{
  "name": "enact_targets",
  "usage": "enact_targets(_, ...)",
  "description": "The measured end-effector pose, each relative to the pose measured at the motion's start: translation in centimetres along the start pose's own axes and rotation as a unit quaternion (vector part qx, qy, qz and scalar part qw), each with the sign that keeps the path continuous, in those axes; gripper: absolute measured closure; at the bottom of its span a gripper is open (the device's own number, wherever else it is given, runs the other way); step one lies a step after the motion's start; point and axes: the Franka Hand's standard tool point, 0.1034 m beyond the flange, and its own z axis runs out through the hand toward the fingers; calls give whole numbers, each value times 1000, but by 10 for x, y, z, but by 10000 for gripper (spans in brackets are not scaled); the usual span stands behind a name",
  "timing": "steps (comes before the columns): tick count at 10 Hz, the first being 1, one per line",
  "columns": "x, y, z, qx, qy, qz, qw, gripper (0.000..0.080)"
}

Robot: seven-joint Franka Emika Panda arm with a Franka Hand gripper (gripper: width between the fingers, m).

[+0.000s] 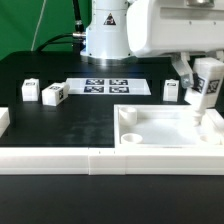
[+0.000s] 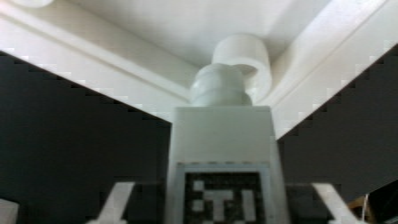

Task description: Assemble one leg

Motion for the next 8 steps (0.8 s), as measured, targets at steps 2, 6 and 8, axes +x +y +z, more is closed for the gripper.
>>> enact_targets(2,6,-2,9,3,0,-1,1000,512)
enact_targets(6,6,-7,27,9,-1,-2,1000,512)
enact_targets(8,3,-9,32,9,0,-1,1000,512)
